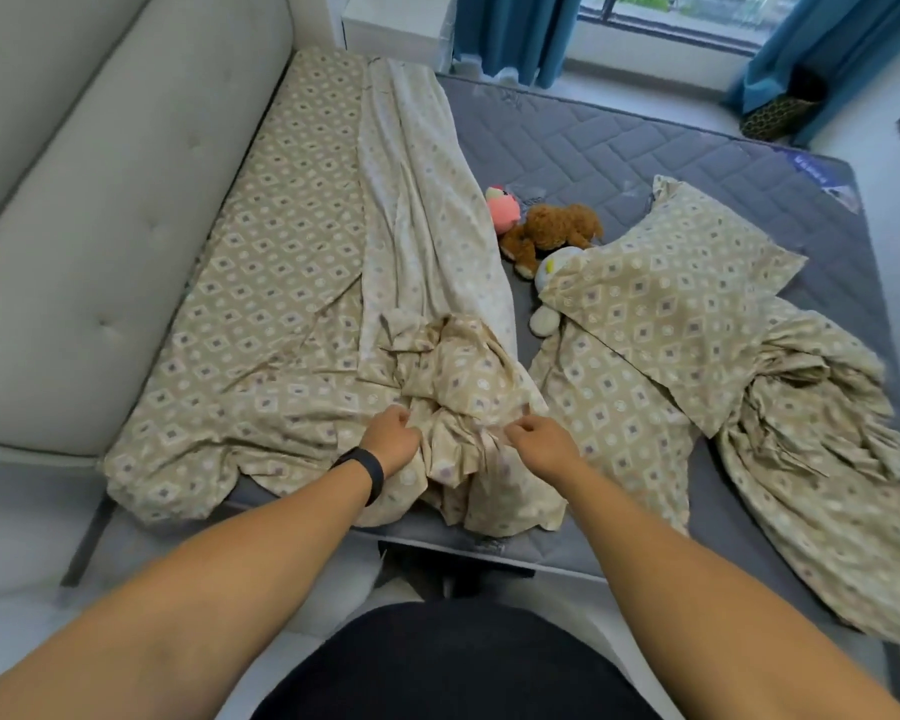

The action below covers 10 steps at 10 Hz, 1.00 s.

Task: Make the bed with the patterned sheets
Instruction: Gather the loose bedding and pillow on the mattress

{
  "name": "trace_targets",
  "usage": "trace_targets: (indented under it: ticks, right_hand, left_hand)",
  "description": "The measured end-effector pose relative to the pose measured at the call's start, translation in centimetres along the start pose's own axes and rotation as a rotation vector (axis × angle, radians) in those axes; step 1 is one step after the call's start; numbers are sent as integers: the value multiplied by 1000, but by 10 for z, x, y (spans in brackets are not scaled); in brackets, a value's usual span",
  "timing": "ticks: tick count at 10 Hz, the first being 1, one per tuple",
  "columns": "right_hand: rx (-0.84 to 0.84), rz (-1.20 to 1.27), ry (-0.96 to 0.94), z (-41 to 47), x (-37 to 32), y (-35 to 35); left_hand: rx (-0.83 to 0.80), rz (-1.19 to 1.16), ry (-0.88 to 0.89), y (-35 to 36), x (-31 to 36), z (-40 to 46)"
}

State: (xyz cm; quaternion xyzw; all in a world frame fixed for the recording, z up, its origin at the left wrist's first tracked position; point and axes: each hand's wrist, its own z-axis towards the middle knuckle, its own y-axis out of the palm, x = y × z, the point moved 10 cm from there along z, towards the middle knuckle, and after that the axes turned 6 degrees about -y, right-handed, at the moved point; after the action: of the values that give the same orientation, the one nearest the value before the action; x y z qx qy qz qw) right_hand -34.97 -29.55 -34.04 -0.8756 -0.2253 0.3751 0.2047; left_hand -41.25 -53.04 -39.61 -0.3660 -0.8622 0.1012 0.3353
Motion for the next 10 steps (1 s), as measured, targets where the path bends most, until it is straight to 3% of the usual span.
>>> trace_targets:
  ticks: [3,5,7,9,10]
  right_hand:
    - [22,94,119,-19,67,-29]
    - [37,106,120,-16,129,-81]
    - [109,225,201,-3,230,-149]
    - [37,195,386,17,368,-166]
    - [-5,182,435,29,404,-172]
  left_hand:
    - [-195,154,164,90,56,-31]
    - [-232,157,124,153,107,-47]
    - [-310,161,25,256,153,-66]
    - [-351,250,-50,357,175,-60]
    - [-382,339,-57,396,185,-51]
